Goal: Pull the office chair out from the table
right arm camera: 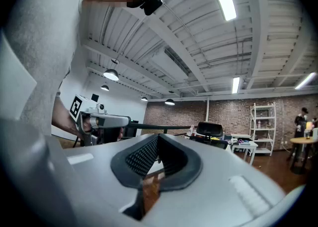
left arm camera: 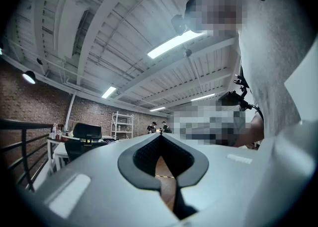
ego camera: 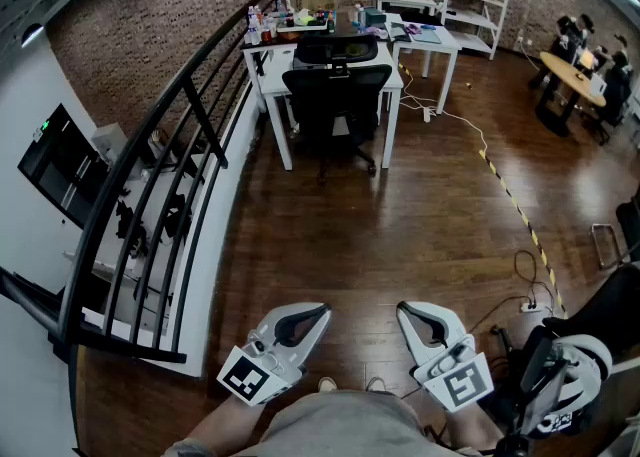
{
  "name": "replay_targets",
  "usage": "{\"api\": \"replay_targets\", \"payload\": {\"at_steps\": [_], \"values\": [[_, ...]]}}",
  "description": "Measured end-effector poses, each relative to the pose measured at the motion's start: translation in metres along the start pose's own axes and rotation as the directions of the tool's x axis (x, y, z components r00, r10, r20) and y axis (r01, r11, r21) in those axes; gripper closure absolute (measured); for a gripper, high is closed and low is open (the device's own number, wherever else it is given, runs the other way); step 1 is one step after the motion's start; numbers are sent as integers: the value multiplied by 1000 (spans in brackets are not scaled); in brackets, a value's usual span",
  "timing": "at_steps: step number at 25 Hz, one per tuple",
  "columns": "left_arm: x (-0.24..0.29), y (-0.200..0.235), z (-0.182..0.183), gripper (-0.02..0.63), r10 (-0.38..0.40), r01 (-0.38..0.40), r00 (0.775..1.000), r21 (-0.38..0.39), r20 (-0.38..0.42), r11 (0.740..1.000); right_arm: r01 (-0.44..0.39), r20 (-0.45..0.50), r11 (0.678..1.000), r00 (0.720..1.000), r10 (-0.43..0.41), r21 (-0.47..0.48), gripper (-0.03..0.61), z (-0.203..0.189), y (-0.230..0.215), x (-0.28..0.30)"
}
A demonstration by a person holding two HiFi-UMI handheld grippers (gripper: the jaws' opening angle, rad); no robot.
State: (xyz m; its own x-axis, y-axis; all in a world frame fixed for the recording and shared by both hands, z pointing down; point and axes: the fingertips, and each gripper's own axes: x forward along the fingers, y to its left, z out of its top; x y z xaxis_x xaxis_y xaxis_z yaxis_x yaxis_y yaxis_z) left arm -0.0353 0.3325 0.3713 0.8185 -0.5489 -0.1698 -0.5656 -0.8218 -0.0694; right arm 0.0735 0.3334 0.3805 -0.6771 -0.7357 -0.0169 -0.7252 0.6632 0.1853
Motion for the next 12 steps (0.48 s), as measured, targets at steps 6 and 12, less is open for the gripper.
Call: {"api": "replay_targets", "payload": {"at_steps": [6, 12], "values": [[-6, 17, -4, 614, -16, 16, 1000, -3, -8, 1000, 26, -6, 1000, 1000, -26, 0, 572, -2, -2, 19], [0, 45, -5, 614, -13, 13, 1000, -15, -1, 1000, 37, 12, 999, 999, -37, -1, 572, 0, -12, 46]]}}
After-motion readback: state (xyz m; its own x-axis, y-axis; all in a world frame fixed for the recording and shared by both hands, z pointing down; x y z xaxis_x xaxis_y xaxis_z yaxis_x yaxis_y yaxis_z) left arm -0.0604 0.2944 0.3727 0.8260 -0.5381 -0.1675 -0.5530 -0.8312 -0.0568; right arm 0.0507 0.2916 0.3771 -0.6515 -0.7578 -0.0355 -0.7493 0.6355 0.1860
